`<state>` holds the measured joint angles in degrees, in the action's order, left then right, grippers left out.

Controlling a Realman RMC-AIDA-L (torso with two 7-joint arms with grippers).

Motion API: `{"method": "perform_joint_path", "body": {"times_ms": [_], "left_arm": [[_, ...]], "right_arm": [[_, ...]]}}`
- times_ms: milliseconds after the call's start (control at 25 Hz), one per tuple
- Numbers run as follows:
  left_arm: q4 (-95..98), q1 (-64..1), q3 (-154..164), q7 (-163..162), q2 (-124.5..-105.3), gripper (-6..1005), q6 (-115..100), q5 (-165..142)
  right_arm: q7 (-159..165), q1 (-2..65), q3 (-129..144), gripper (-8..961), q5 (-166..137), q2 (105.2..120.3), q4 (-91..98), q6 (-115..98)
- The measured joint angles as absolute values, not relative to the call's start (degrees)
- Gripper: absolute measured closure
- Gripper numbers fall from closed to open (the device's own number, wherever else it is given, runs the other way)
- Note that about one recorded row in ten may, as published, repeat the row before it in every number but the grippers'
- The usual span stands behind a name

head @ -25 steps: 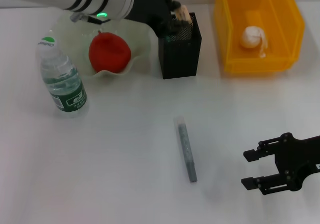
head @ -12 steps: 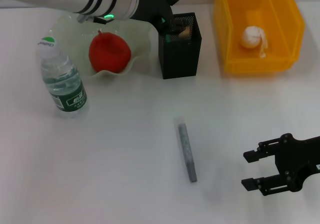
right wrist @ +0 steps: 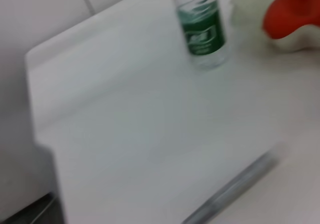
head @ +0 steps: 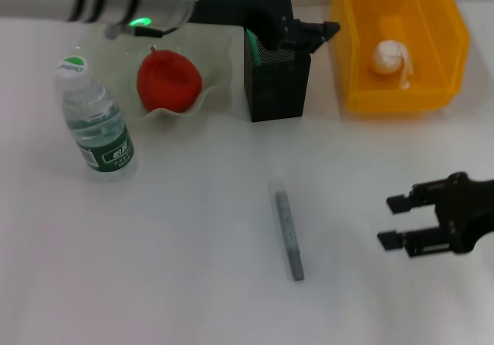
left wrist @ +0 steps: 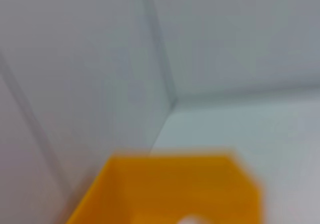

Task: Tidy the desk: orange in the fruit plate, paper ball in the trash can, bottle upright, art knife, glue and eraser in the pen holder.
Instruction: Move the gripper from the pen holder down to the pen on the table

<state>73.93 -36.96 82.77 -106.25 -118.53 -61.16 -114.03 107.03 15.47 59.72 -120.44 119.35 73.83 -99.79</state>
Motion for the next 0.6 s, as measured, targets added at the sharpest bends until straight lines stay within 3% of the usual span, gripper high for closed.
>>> {"method": "perform_joint_path", "body": {"times_ms": [80, 120, 160, 240, 320, 440, 600], "left_arm": [[76.78, -32.65, 80.26, -100.27, -118.48, 218, -67.26, -105.70], [77.03, -26.25, 77.77, -91.06, -118.46, 218, -75.85, -97.81], [77.03, -26.25, 77.77, -91.06, -118.46, 218, -75.85, -97.81], [72.72, -17.91, 76.66, -80.17, -118.46, 218, -81.45, -91.84], [68.21, -14.22, 76.30, -74.86, -118.43, 218, -83.63, -89.30], [56.19, -9.99, 73.21, -65.52, -118.38, 217, -88.04, -87.12], [43.27, -9.45, 68.66, -57.55, -118.24, 217, -90.70, -87.16]], "right_arm": [[111.31, 15.58, 58.97, 370, -120.90, 119.36, 76.71, -99.82], [116.17, 16.23, 57.94, 371, -122.29, 119.31, 79.42, -100.10], [116.17, 16.23, 57.94, 373, -122.29, 119.31, 79.42, -100.10], [122.91, 17.52, 57.67, 375, -125.49, 119.28, 83.56, -100.71], [128.07, 18.88, 58.29, 378, -128.44, 119.27, 86.74, -101.17], [138.16, 22.16, 61.23, 382, -132.58, 119.30, 90.79, -102.36], [149.68, 26.77, 65.96, 387, -135.23, 119.20, 92.48, -102.60]]}}
